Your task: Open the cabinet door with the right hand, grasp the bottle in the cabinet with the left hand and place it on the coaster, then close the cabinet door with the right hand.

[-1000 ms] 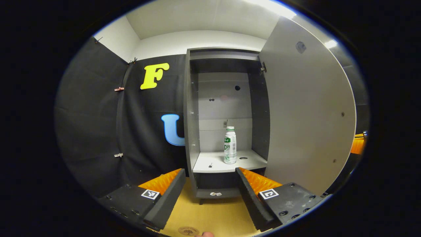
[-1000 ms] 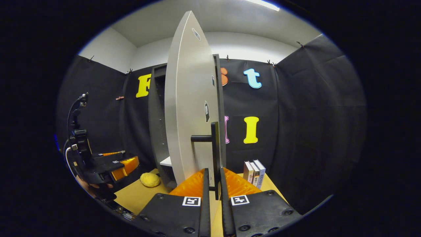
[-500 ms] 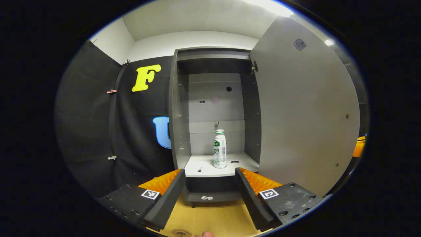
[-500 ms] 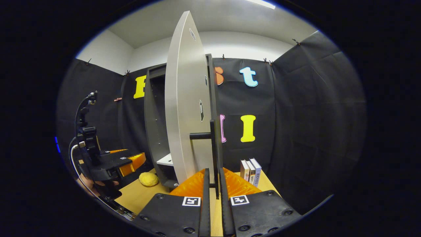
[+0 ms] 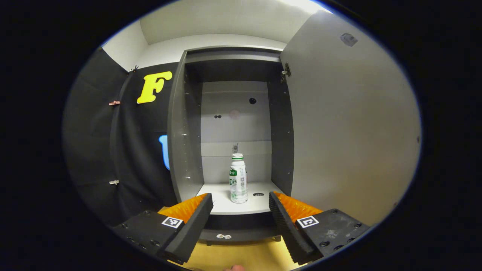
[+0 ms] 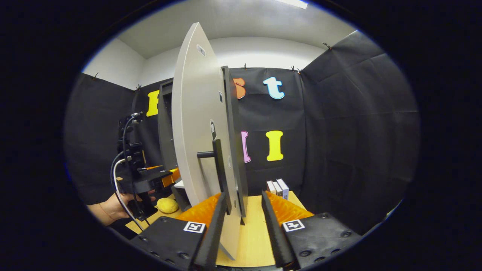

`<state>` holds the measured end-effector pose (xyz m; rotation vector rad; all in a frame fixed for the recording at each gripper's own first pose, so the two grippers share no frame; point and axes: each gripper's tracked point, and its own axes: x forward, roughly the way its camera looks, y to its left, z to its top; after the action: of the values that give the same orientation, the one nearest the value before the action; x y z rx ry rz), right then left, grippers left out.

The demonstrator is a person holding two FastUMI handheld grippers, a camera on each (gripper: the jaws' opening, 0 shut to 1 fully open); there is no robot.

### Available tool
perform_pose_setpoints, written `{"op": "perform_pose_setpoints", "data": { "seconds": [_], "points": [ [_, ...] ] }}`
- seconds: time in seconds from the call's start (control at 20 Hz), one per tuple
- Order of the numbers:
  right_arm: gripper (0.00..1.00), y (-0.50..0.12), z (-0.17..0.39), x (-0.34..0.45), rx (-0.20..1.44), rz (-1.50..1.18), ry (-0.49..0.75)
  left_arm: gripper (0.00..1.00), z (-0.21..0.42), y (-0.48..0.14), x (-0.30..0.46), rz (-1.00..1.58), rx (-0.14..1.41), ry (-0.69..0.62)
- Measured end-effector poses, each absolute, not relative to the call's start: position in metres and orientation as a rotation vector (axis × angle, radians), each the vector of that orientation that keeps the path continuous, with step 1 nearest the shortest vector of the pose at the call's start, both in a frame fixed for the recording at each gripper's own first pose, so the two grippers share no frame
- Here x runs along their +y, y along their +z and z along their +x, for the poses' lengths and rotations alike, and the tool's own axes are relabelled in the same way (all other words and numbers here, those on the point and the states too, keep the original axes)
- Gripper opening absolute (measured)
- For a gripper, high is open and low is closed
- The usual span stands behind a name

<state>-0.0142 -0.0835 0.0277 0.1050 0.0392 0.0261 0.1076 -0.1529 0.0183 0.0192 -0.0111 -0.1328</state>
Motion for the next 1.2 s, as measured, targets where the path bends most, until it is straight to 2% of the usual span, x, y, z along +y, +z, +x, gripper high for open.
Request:
{"op": "perform_pose_setpoints", "data": {
  "seconds": [0.15, 0.4, 0.85, 0.95, 1.2],
  "points": [
    [0.99, 0.022, -0.016, -0.106, 0.042, 0.093, -0.056, 0.92, 0.14, 0.021, -0.156, 0.028, -0.023, -0.125],
    [0.98, 0.015, -0.018, -0.14, 0.06, 0.092, -0.176, 0.94, 0.196, 0.014, -0.165, 0.043, -0.011, -0.115],
    [0.98, 0.009, -0.017, -0.178, 0.083, 0.085, -0.284, 0.94, 0.29, 0.0, -0.166, 0.047, 0.012, -0.091],
    [0.98, 0.009, -0.016, -0.184, 0.086, 0.079, -0.308, 0.92, 0.31, -0.01, -0.165, 0.061, 0.025, -0.087],
    [0.98, 0.004, -0.013, -0.193, 0.097, 0.067, -0.355, 0.94, 0.346, -0.034, -0.164, 0.065, 0.057, -0.07]
  ]
}}
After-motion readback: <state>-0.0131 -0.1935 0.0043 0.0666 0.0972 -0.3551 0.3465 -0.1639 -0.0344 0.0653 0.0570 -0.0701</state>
